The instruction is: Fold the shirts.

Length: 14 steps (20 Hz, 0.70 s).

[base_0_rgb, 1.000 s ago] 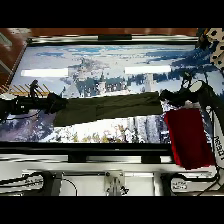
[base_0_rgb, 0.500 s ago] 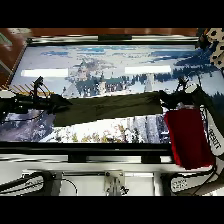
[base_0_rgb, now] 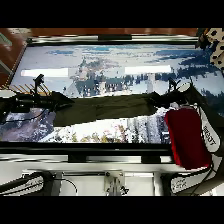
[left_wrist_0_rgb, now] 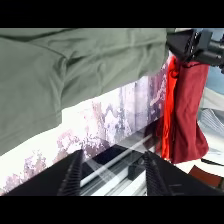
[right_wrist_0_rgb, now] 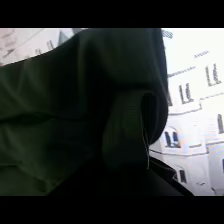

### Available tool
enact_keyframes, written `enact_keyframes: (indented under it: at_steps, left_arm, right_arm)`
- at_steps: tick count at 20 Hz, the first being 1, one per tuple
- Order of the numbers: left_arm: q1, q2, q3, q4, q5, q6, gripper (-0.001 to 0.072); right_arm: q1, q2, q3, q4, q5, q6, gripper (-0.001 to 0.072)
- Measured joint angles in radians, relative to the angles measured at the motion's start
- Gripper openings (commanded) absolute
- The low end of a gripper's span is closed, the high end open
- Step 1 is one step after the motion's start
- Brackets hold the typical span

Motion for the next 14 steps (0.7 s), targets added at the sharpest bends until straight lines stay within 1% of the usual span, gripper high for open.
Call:
enact_keyframes:
  at_steps: [1,2,4,7,10,14]
  left_arm:
    - [-0.006,0.0,0.0,-0.006,0.01,0.0,0.0143]
    - [-0.017,0.0,0.0,-0.008,0.028,-0.002,0.0085]
    - [-0.056,0.0,0.0,-0.016,0.09,-0.013,0.0032]
    - [-0.169,-0.011,0.0,-0.027,0.219,-0.033,0.0032]
    - [-0.322,-0.043,0.0,-0.063,0.356,-0.041,0.0032]
    - [-0.534,-0.122,0.0,-0.226,0.531,-0.037,0.0032]
  right_arm:
    - [0.001,0.017,0.018,0.009,0.014,-0.012,0.0075]
    - [0.001,0.04,0.034,0.009,0.045,-0.02,0.0074]
    - [0.003,0.11,0.064,0.016,0.103,-0.034,0.0075]
    - [0.005,0.263,0.089,0.02,0.179,-0.029,0.0075]
    - [0.02,0.415,0.098,0.022,0.236,0.015,0.0075]
    - [0.057,0.576,0.103,0.022,0.299,0.092,0.0075]
